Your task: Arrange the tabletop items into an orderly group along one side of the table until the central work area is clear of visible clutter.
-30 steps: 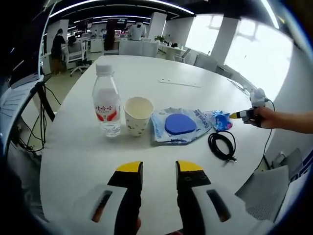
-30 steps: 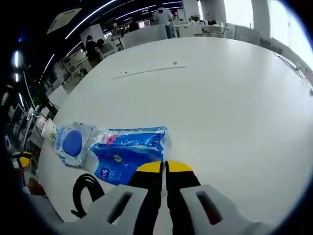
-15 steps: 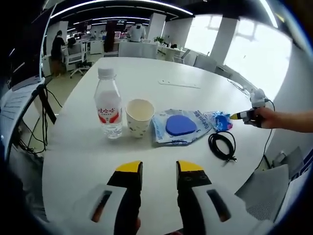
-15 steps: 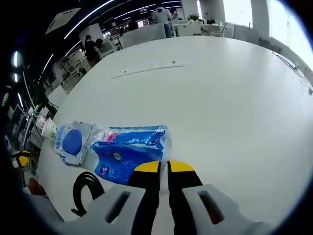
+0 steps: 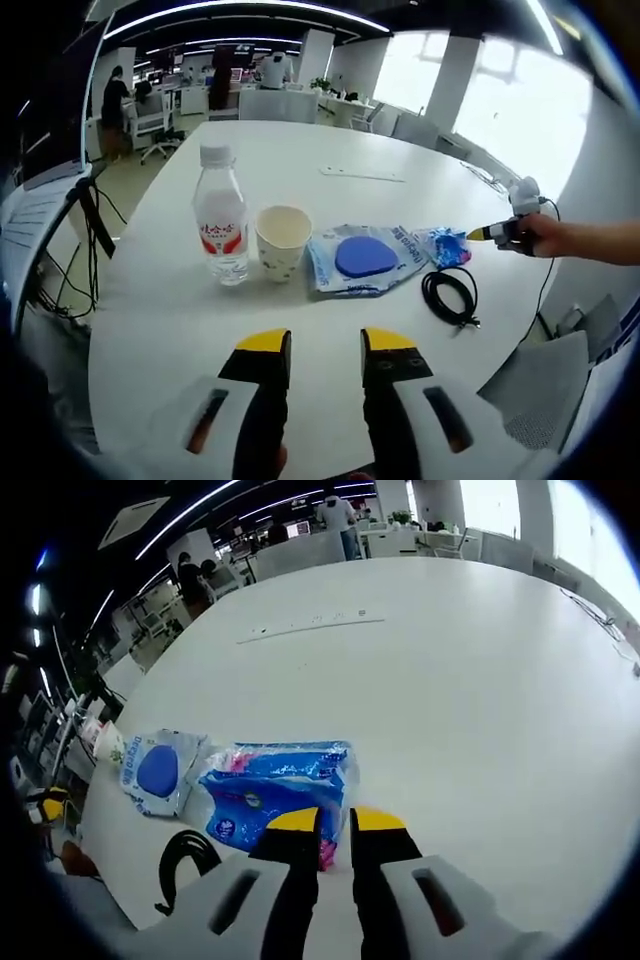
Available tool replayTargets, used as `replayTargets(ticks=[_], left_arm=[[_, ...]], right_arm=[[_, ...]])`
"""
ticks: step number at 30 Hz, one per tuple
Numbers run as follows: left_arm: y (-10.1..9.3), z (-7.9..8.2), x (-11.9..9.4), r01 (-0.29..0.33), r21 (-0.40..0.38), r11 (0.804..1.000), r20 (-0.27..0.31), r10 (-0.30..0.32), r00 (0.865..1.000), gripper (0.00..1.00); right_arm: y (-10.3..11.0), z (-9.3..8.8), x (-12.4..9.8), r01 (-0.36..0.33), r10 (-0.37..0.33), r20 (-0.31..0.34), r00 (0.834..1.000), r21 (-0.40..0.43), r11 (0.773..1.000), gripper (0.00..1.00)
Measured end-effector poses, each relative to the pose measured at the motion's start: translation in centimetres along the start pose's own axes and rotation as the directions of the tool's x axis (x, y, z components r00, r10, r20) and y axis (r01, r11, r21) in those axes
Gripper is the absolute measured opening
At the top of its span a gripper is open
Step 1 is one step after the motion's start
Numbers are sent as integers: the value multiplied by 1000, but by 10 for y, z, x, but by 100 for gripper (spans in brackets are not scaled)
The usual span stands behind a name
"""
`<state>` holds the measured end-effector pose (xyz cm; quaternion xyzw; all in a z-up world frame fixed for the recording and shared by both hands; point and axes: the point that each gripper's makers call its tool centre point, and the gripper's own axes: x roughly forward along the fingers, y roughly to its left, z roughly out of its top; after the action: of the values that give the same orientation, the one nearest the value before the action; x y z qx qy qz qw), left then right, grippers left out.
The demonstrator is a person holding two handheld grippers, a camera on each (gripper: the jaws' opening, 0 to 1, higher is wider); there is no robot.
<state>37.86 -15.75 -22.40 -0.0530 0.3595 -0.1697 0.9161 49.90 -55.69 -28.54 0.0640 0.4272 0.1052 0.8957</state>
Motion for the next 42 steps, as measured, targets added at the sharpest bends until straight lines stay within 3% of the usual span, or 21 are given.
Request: replayTargets(ticks=[9, 18, 24, 27, 32, 42], left_arm=[[0, 0, -4, 11, 19, 1000, 5, -11, 1000, 27], [-2, -2, -7, 34, 35, 999, 12, -34, 999, 30], [-3, -9, -9, 48, 44, 998, 1, -48, 999, 33], [-2, -13, -11, 53, 49, 997, -2, -53, 999, 34], [-3, -15, -14, 60, 51, 997, 1, -60, 998, 34], [0, -24, -18, 67, 62, 996, -7, -67, 998, 34]], right_arm=[[2, 3, -14, -13, 14, 24, 1000, -26, 1000, 10], [22, -8, -32, -96, 102, 51, 993, -117, 989, 13], [39, -15, -41, -162, 173, 39, 984, -193, 968, 21], [51, -28, -47, -204, 210, -1, 978, -235, 950, 22], [64, -42, -54, -229, 233, -16, 972, -278, 933, 27], [86, -53, -61, -262, 267, -29, 963, -320, 910, 30]])
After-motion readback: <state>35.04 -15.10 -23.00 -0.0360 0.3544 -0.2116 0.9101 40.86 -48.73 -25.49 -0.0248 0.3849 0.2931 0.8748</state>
